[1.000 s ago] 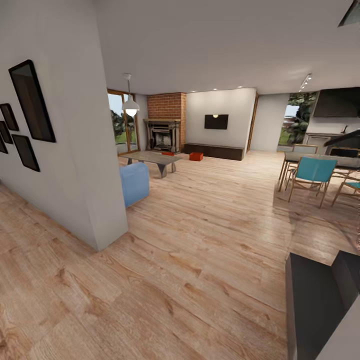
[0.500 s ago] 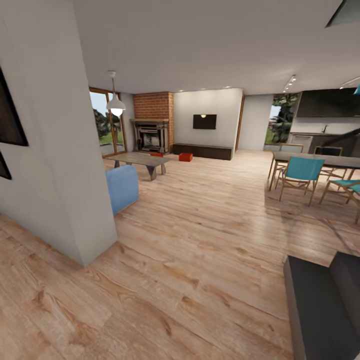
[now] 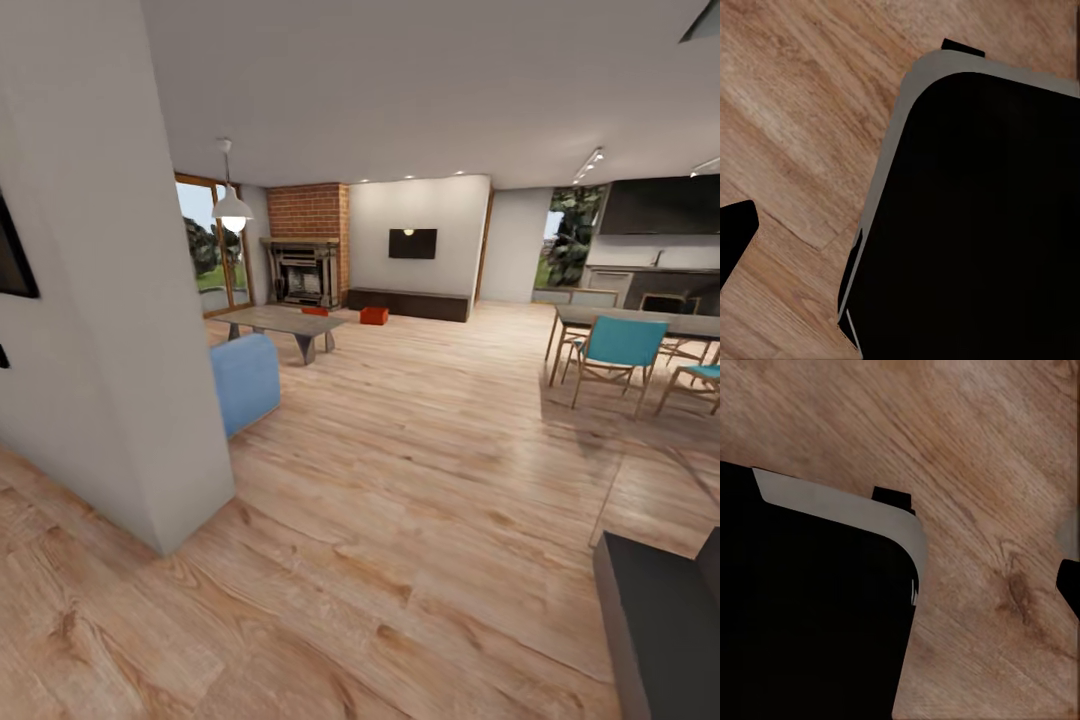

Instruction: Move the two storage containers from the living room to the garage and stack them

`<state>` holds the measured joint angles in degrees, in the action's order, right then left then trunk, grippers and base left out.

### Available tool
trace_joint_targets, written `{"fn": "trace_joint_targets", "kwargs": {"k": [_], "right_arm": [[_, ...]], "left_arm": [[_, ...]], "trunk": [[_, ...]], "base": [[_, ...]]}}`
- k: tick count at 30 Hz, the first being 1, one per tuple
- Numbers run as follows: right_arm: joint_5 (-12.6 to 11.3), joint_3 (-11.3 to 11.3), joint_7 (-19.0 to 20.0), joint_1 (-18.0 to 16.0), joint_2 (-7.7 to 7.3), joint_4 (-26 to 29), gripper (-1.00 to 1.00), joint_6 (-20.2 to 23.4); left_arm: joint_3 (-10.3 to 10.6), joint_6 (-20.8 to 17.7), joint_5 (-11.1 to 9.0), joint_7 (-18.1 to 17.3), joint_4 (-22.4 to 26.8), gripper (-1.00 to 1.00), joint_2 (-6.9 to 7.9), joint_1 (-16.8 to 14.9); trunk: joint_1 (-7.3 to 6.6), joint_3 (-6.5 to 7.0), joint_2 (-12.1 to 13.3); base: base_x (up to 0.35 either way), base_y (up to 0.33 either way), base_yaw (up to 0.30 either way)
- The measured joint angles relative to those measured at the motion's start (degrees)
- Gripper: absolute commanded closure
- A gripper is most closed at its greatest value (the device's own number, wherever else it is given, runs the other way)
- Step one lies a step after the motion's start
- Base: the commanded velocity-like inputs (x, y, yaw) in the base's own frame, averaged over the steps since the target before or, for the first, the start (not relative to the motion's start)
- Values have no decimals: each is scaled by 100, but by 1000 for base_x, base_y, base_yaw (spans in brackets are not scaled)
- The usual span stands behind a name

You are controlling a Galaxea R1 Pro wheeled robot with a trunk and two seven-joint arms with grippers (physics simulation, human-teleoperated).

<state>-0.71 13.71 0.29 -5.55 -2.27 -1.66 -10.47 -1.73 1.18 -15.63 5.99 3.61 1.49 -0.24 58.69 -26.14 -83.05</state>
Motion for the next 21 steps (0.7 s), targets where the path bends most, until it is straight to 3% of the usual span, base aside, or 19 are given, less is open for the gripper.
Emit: {"fn": "trace_joint_targets", "kwargs": {"k": [7, 21], "right_arm": [[0, -6, -3, 0, 0, -1, -100, 0], [0, -7, -5, 1, 7, 0, -100, -2]], "left_arm": [[2, -8, -1, 0, 0, -100, -5, -1], [1, 17, 0, 0, -1, -100, -2, -1]], "trunk": [[0, 0, 0], [0, 0, 0]], "base": [[323, 4, -25], [323, 0, -246]]}}
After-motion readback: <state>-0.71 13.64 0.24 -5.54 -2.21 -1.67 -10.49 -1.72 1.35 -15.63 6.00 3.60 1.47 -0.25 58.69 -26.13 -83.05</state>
